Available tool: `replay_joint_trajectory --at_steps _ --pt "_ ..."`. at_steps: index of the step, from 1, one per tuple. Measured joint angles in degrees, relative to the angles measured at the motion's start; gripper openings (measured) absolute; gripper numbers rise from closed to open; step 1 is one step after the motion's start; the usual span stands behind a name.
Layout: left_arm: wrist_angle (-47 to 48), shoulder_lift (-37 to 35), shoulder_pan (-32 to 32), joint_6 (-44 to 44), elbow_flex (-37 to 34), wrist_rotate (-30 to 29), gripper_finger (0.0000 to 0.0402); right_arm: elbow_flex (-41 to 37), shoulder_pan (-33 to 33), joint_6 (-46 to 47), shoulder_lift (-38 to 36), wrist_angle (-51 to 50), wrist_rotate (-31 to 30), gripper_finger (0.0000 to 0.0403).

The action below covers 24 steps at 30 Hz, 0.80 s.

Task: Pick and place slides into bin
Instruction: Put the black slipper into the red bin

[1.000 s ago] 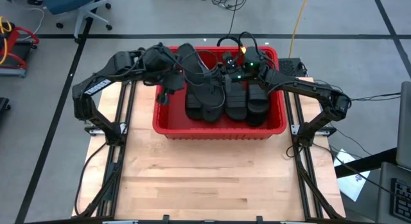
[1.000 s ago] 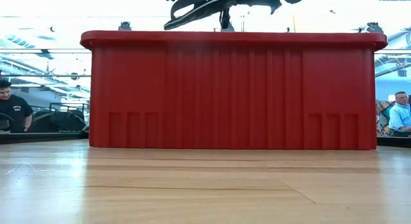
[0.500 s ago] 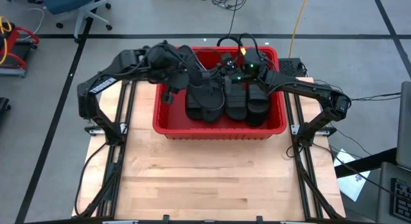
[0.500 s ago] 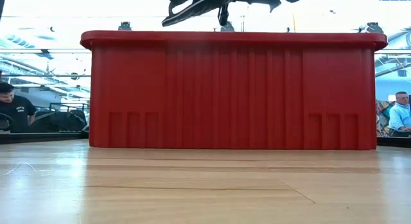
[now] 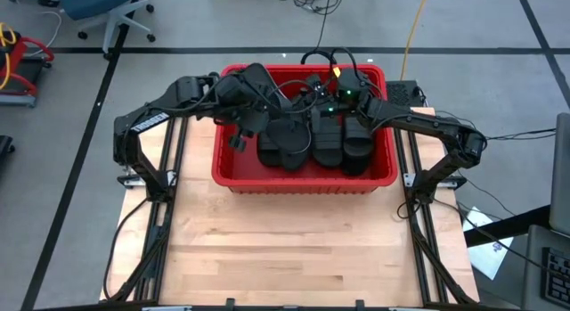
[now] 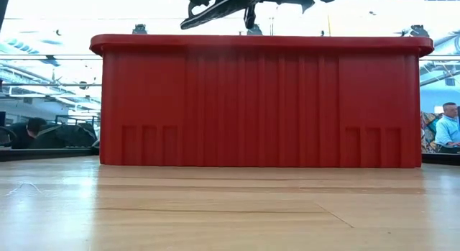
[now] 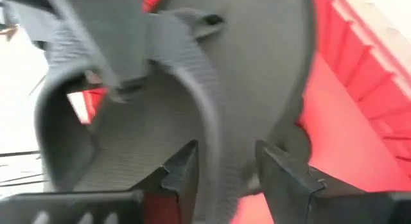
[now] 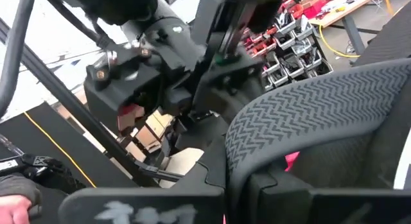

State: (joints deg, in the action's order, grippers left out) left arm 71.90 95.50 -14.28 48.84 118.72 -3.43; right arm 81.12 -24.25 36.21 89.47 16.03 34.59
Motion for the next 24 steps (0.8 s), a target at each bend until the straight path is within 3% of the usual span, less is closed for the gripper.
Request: replay_joint_trajectory --at_steps 3,8,16,24 --pt "2.2 0.0 0.2 0.0 0.0 -0.8 0.0118 0.0 0.0 -0.3 0.0 -0.2 0.0 0.0" --pt "2.8 0.1 -0.2 0.6 0.0 -2.3 0.0014 0.0 0.0 -0.9 0.0 -1.1 0.0 0.0" --pt "5.8 0.1 -0.5 6.2 0.0 -1.1 0.0003 0.0 0.0 -3.2 0.0 -1.4 -1.5 0.0005" --pt "12.6 -2.0 -0.2 14.4 0.0 3.0 0.0001 -0.1 -0.2 -3.9 0.0 0.4 -2.2 0.0072"
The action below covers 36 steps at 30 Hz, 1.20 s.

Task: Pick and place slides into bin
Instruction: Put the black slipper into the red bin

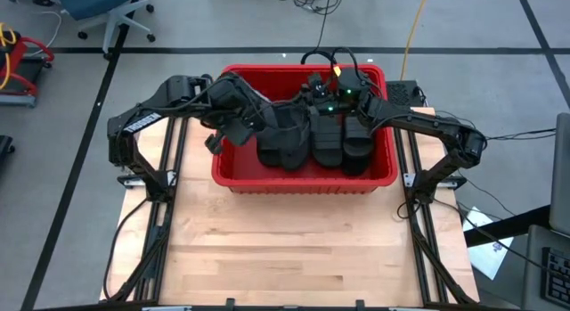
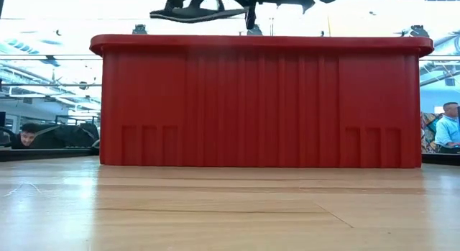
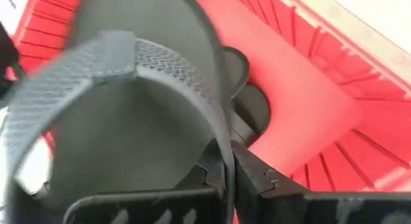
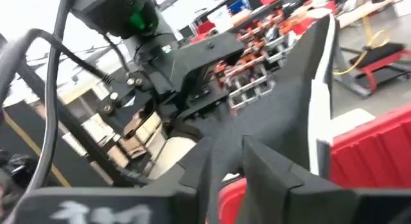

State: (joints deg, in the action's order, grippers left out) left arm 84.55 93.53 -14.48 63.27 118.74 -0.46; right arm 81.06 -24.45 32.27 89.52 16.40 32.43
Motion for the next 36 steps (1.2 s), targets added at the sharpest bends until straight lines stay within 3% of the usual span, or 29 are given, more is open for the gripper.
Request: replay_joint_trajectory --at_steps 5,9,13,18,25,36 --pt "1.4 -0.3 -0.1 2.1 0.0 0.6 0.0001 0.0 -0.2 -0.2 0.0 0.1 -1.2 0.012" --pt "2.3 -0.3 -1.4 5.7 0.0 7.4 0.0 0.0 -0.2 -0.4 0.0 0.1 -1.0 0.0149" --pt "1.9 0.2 -2.5 10.3 -0.2 8.9 0.0 0.0 -0.3 -1.2 0.0 0.1 -1.0 0.0164" --pt "0.4 0.2 -4.7 14.0 -6.4 9.0 0.0 0.0 -0.3 -1.2 -1.0 0.6 -1.0 0.0161" --pt "-4.2 -0.3 -6.9 19.0 -19.1 4.2 0.0 0.1 -0.1 -4.8 -8.0 1.1 -1.0 0.0146" --pt "-16.5 3.5 -13.7 24.4 -23.3 5.9 0.0 0.1 3.7 -5.1 -17.2 -5.8 -1.2 0.0141"
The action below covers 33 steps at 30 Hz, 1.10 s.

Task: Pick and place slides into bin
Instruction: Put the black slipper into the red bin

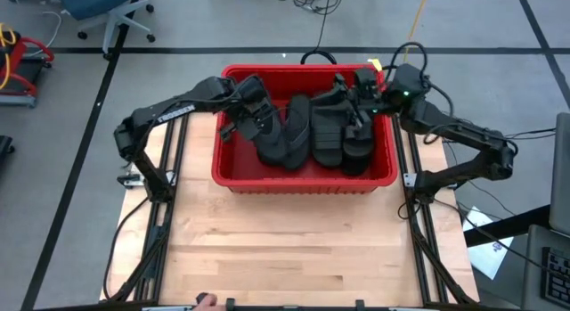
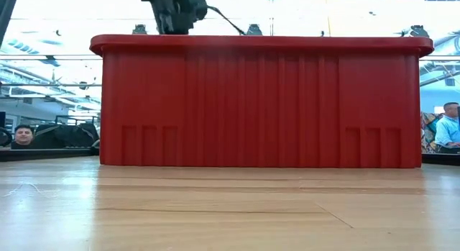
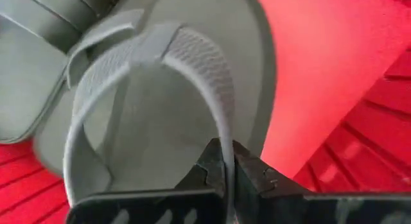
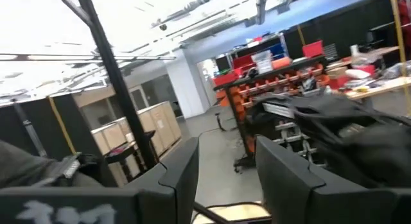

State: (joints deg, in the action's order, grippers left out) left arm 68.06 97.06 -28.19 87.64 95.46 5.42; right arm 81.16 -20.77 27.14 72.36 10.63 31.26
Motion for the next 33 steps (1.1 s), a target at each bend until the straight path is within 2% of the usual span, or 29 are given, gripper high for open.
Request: replay_joint_trajectory --at_steps 8,15,20,26,33 --pt "-1.0 5.5 -1.0 1.1 -1.4 1.6 0.0 0.0 1.0 -2.5 -4.4 -9.0 0.0 0.0141" --pt "0.5 3.2 -1.0 2.0 -5.3 -1.4 0.0 -0.1 0.8 -7.3 -7.1 -18.1 -4.7 0.0141" --pt "1.6 -0.9 -0.2 3.6 -5.4 -1.6 0.0 -0.1 0.5 -8.3 -7.4 -19.1 -4.8 0.0141" --pt "1.2 -1.6 1.4 3.3 -5.4 0.7 0.0 -0.1 0.5 -9.0 -7.3 -19.0 -8.8 0.0141" --pt "2.0 -1.7 3.3 1.8 -7.8 3.1 0.0 -0.1 0.5 -8.4 -7.3 -19.0 -9.0 0.0141"
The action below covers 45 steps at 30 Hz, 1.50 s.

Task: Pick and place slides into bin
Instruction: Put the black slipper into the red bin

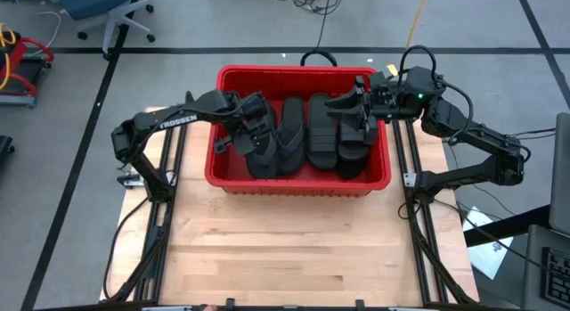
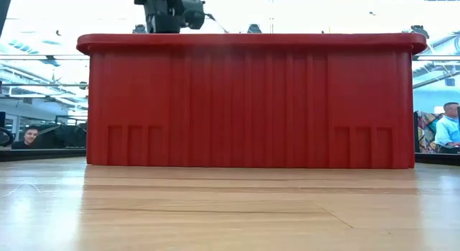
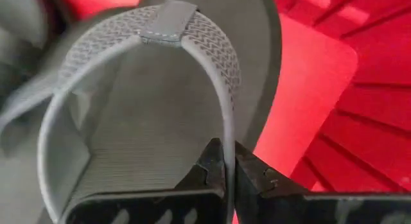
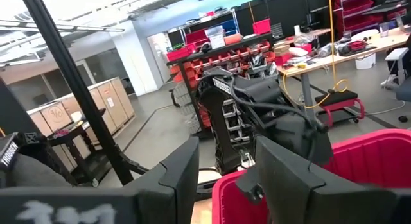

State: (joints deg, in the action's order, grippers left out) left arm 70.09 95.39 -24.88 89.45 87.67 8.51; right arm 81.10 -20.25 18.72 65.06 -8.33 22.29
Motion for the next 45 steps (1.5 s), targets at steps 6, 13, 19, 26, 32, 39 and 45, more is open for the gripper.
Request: replay_joint_trajectory --at_steps 6,13,19,26,32,39,45 --pt "-4.2 1.6 -1.3 1.0 -5.3 -0.4 0.0 0.0 0.7 1.6 0.0 0.3 0.1 0.0141" --pt "-2.0 4.5 -3.4 1.6 -3.6 -0.5 0.0 0.0 2.1 3.0 0.0 0.2 0.2 0.0141" --pt "-9.8 9.3 -5.5 3.4 -3.9 -1.3 0.0001 0.0 3.1 2.2 0.0 -0.4 0.3 0.0141" --pt "-14.8 12.1 -4.8 -2.6 -3.1 -2.7 0.0013 0.0 3.1 2.5 0.0 -1.8 0.8 0.0141" --pt "-16.0 12.3 -5.7 -10.8 0.1 -4.1 0.0044 0.0 3.1 2.3 0.0 -1.9 2.0 0.0141" --pt "-15.9 11.9 -7.9 -17.5 2.4 -1.9 0.0081 0.0 3.1 1.6 0.0 -1.8 2.0 0.0141" --pt "-12.6 11.8 -7.7 -24.6 2.6 -0.9 0.007 0.0 3.1 1.5 0.0 -1.8 2.0 0.0141"
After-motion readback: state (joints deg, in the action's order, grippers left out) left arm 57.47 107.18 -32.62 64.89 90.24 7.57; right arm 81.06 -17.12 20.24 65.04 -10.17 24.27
